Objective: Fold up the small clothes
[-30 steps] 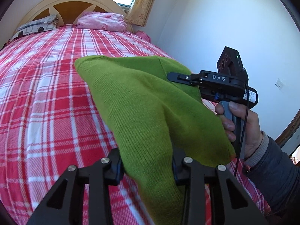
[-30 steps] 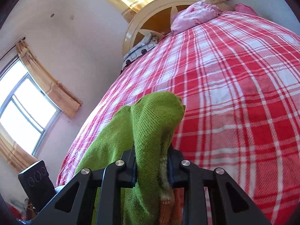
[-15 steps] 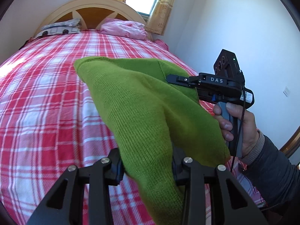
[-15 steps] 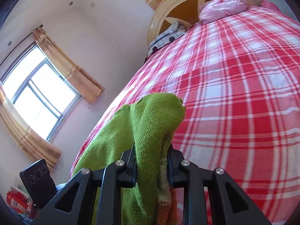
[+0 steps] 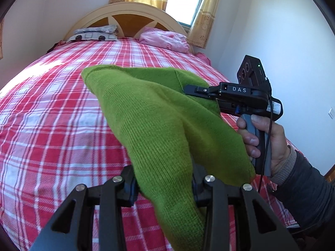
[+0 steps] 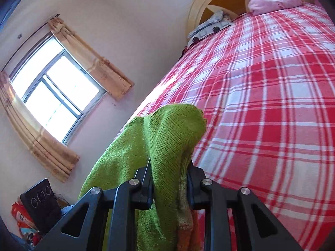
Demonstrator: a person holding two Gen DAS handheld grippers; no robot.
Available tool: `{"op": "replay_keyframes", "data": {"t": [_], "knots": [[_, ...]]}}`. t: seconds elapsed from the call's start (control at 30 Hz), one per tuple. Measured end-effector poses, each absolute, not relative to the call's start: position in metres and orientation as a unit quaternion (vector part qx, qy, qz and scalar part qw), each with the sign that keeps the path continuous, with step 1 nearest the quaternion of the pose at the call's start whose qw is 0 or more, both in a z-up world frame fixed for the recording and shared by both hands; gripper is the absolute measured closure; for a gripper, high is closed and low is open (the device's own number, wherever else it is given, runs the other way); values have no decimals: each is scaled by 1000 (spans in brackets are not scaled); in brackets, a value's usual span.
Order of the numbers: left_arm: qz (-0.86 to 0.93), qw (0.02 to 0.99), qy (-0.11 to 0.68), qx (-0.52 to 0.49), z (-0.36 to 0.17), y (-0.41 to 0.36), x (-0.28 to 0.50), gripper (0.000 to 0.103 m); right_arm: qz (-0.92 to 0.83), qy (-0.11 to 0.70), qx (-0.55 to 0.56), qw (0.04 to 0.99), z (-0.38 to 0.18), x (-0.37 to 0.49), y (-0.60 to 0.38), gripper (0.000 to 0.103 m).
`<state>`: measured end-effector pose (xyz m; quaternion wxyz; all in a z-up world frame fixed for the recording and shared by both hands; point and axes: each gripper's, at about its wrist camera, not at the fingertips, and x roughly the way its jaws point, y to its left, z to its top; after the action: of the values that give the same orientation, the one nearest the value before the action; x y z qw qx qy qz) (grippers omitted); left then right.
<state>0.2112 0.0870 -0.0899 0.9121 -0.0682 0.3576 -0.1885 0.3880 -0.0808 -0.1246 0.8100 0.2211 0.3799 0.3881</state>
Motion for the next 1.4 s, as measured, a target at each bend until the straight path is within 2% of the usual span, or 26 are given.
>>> {"op": "replay_keyframes", "data": {"t": [0.8, 1.2, 1.3, 1.4], "knots": [[-110, 932, 340, -63, -85, 175, 173, 64, 457, 405, 186, 769, -127, 392, 56, 78], [-58, 921, 378, -82, -123, 222, 154, 64, 475, 451, 152, 740, -163, 393, 136, 78], [-51, 910, 399, -102, -142, 232, 153, 61, 466, 463, 143, 740, -175, 395, 148, 78], [-45, 910, 395, -121, -151, 237, 148, 52, 450, 475, 138, 744, -186, 401, 149, 77]]}}
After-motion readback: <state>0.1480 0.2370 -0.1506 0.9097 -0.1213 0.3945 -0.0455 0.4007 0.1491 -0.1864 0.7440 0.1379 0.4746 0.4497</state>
